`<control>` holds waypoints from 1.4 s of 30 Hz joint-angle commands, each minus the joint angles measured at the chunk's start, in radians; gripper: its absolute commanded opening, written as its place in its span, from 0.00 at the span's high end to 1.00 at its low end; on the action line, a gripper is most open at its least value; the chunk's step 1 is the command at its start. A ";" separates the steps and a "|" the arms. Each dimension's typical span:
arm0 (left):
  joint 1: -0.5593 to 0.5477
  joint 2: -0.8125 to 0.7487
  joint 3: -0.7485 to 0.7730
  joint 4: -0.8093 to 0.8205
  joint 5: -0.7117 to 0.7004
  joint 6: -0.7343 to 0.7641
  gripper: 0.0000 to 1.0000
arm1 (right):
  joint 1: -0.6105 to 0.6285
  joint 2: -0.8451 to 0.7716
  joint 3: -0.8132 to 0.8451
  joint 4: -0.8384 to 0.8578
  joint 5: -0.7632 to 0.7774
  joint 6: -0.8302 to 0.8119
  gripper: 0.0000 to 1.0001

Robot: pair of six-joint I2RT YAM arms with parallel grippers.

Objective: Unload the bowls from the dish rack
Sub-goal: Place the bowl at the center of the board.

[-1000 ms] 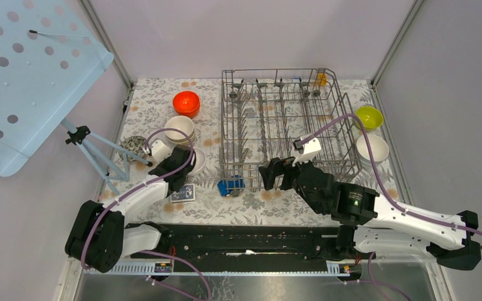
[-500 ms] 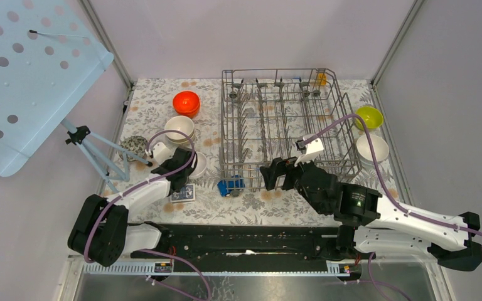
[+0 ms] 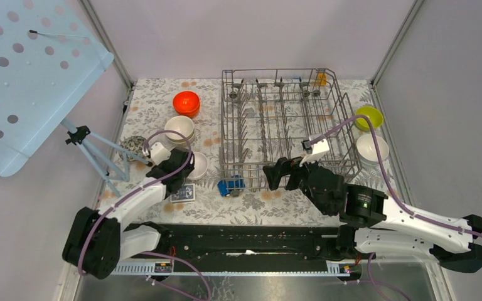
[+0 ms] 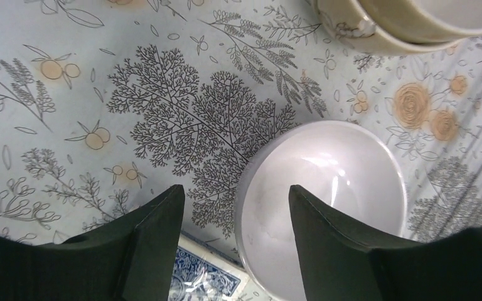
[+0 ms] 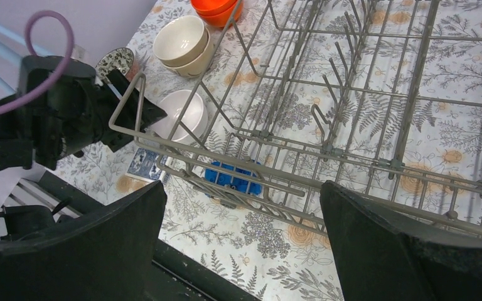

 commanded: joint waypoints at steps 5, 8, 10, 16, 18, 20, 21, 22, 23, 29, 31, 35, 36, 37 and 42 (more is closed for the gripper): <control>0.036 -0.117 0.081 -0.096 0.088 0.107 0.36 | -0.005 -0.012 -0.023 0.007 -0.020 0.022 0.00; 0.063 -0.115 0.066 -0.060 0.196 0.110 0.41 | -0.005 -0.010 -0.029 0.016 -0.029 0.026 0.00; 0.076 -0.107 0.055 -0.040 0.249 0.107 0.42 | -0.005 -0.006 -0.027 0.014 -0.035 0.030 0.00; 0.113 -0.076 0.018 0.006 0.299 0.094 0.47 | -0.005 0.009 -0.023 0.009 -0.056 0.041 0.00; 0.122 -0.063 0.001 0.020 0.305 0.089 0.51 | -0.005 0.015 -0.023 0.010 -0.060 0.043 0.00; 0.129 -0.047 -0.012 0.023 0.300 0.083 0.55 | -0.005 0.022 -0.018 0.008 -0.065 0.043 0.00; 0.130 -0.042 -0.016 0.019 0.290 0.076 0.56 | -0.005 0.027 -0.016 0.007 -0.066 0.043 0.00; 0.131 -0.040 -0.018 0.014 0.274 0.068 0.57 | -0.005 0.028 -0.015 0.007 -0.067 0.040 0.00; 0.132 -0.041 -0.020 0.007 0.260 0.061 0.58 | -0.005 0.030 -0.015 0.009 -0.070 0.035 0.00; 0.138 -0.084 -0.023 -0.016 0.209 0.038 0.68 | -0.005 0.035 -0.017 0.004 -0.071 0.038 0.00; 0.138 -0.099 -0.021 -0.028 0.193 0.028 0.70 | -0.005 0.035 -0.019 0.006 -0.072 0.038 0.00; 0.140 -0.115 -0.008 -0.042 0.176 0.025 0.72 | -0.005 0.036 -0.023 0.008 -0.071 0.041 0.00; 0.140 -0.115 -0.004 -0.043 0.171 0.025 0.73 | -0.005 0.037 -0.024 0.010 -0.072 0.040 0.00; 0.141 -0.112 0.000 -0.044 0.168 0.025 0.74 | -0.005 0.037 -0.024 0.009 -0.071 0.041 0.00; 0.145 -0.069 0.012 -0.049 0.150 0.019 0.87 | -0.005 0.037 -0.026 0.008 -0.069 0.042 0.00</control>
